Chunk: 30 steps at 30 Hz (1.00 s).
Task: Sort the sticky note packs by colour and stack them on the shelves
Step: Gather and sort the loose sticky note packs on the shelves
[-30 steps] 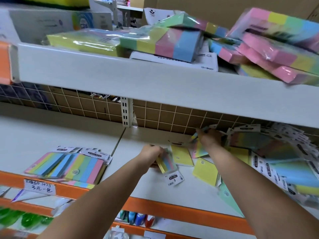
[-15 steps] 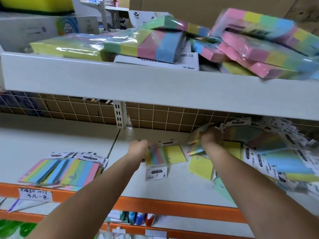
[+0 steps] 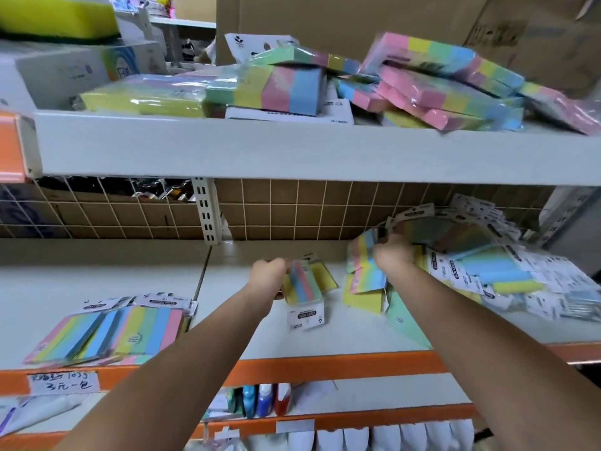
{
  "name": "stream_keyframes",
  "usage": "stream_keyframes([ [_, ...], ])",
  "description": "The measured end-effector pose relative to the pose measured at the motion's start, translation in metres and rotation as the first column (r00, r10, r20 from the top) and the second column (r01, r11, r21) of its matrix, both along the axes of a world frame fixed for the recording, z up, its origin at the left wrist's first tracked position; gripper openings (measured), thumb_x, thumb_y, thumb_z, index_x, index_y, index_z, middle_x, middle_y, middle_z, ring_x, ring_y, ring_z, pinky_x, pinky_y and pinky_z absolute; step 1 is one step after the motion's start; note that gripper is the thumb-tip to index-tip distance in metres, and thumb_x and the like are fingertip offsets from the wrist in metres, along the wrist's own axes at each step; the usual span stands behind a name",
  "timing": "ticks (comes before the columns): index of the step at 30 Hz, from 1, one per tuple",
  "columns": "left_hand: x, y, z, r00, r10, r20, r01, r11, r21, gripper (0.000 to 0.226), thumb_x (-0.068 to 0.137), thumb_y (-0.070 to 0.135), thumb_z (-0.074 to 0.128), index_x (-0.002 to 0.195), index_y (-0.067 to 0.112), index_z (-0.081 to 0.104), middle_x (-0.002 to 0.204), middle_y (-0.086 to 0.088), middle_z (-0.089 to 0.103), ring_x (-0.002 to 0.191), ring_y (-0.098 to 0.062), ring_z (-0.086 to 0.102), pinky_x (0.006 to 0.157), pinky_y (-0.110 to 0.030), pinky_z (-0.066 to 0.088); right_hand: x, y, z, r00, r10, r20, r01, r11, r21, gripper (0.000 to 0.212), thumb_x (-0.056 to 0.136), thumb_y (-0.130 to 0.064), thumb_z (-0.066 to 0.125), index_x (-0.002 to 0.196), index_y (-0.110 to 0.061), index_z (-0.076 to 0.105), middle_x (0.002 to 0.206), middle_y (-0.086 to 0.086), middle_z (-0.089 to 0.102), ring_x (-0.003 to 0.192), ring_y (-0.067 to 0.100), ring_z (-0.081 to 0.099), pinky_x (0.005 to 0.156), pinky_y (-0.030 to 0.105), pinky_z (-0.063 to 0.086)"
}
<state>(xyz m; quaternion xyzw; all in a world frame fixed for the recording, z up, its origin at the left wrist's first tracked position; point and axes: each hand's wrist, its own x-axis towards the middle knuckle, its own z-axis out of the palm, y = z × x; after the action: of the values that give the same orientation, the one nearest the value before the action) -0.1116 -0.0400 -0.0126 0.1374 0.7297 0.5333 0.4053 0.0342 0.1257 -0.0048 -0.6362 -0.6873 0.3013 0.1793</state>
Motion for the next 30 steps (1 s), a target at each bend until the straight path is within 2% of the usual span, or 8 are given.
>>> stream_keyframes([
  [4, -0.003, -0.014, -0.001, 1.000, -0.019, 0.003, 0.019, 1.000, 0.019, 0.022, 0.090, 0.007, 0.051, 0.108, 0.004, 0.039, 0.091, -0.015, 0.051, 0.085, -0.033, 0.053, 0.077, -0.038, 0.050, 0.001, -0.026, 0.007, 0.986, 0.006, -0.169, -0.004, 1.000, 0.013, 0.017, 0.088, -0.012, 0.061, 0.103, -0.011, 0.069, 0.100, 0.011, 0.066, 0.085, 0.026, 0.059, 0.057, 0.021, 0.038],
  [8, -0.022, -0.037, -0.002, 0.998, -0.024, 0.055, 0.021, 0.998, 0.051, 0.024, 0.092, 0.000, 0.047, 0.114, 0.004, 0.038, 0.093, -0.017, 0.052, 0.082, -0.034, 0.055, 0.070, -0.043, 0.053, -0.012, -0.067, 0.014, 0.931, 0.043, -0.362, -0.049, 0.999, -0.010, 0.011, 0.085, -0.011, 0.067, 0.094, -0.017, 0.065, 0.087, 0.008, 0.063, 0.080, 0.022, 0.058, 0.056, 0.023, 0.039],
  [11, -0.041, -0.060, -0.002, 0.995, -0.041, 0.093, 0.035, 0.997, 0.071, 0.024, 0.094, -0.001, 0.043, 0.116, 0.005, 0.040, 0.105, -0.020, 0.052, 0.086, -0.035, 0.058, 0.069, -0.043, 0.053, -0.033, -0.101, 0.013, 0.886, 0.062, -0.460, -0.101, 0.993, -0.061, 0.009, 0.085, -0.008, 0.066, 0.094, -0.008, 0.068, 0.087, 0.009, 0.066, 0.082, 0.023, 0.061, 0.069, 0.028, 0.046],
  [14, -0.059, -0.081, -0.006, 0.991, -0.058, 0.122, 0.050, 0.996, 0.069, 0.033, 0.092, -0.001, 0.039, 0.125, 0.000, 0.044, 0.112, -0.023, 0.060, 0.073, -0.030, 0.062, 0.048, -0.033, 0.054, -0.062, -0.137, 0.009, 0.822, -0.003, -0.570, -0.107, 0.981, -0.160, 0.006, 0.088, -0.002, 0.062, 0.091, -0.005, 0.066, 0.093, 0.013, 0.067, 0.084, 0.025, 0.064, 0.084, 0.039, 0.053],
  [17, -0.074, -0.105, -0.003, 0.977, -0.032, 0.209, 0.014, 0.996, 0.088, 0.021, 0.092, -0.002, 0.041, 0.110, -0.001, 0.053, 0.098, -0.022, 0.063, 0.066, -0.028, 0.059, 0.041, -0.031, 0.054, -0.096, -0.173, 0.005, 0.797, -0.024, -0.604, -0.114, 0.975, -0.189, 0.007, 0.091, -0.004, 0.057, 0.089, -0.010, 0.059, 0.098, 0.015, 0.066, 0.085, 0.026, 0.063, 0.084, 0.040, 0.053],
  [20, -0.088, -0.131, 0.003, 0.965, -0.067, 0.252, 0.037, 0.992, 0.121, 0.009, 0.090, 0.003, 0.049, 0.097, 0.004, 0.055, 0.078, -0.013, 0.059, 0.062, -0.023, 0.056, 0.051, -0.029, 0.052, -0.127, -0.206, 0.003, 0.782, -0.027, -0.622, -0.129, 0.971, -0.203, 0.008, 0.094, -0.007, 0.054, 0.101, -0.011, 0.053, 0.098, 0.011, 0.064, 0.082, 0.023, 0.062, 0.074, 0.035, 0.053],
  [26, -0.141, -0.175, -0.011, 0.977, -0.126, 0.169, 0.099, 0.982, 0.160, 0.069, 0.058, 0.014, 0.066, 0.122, -0.004, 0.048, 0.116, -0.028, 0.061, 0.090, -0.035, 0.066, 0.070, -0.040, 0.059, -0.179, -0.257, 0.000, 0.779, 0.008, -0.627, -0.172, 0.964, -0.202, 0.007, 0.093, -0.013, 0.056, 0.100, -0.013, 0.055, 0.103, 0.013, 0.066, 0.089, 0.027, 0.063, 0.081, 0.042, 0.053],
  [30, -0.179, -0.210, -0.007, 0.996, -0.030, 0.089, 0.019, 0.992, 0.121, 0.034, 0.078, 0.002, 0.062, 0.109, -0.001, 0.047, 0.092, -0.021, 0.059, 0.071, -0.030, 0.060, 0.061, -0.034, 0.054, -0.200, -0.273, 0.002, 0.799, 0.023, -0.601, -0.179, 0.963, -0.201, 0.023, 0.095, -0.014, 0.054, 0.117, -0.010, 0.058, 0.108, 0.007, 0.063, 0.090, 0.019, 0.057, 0.069, 0.028, 0.046],
])
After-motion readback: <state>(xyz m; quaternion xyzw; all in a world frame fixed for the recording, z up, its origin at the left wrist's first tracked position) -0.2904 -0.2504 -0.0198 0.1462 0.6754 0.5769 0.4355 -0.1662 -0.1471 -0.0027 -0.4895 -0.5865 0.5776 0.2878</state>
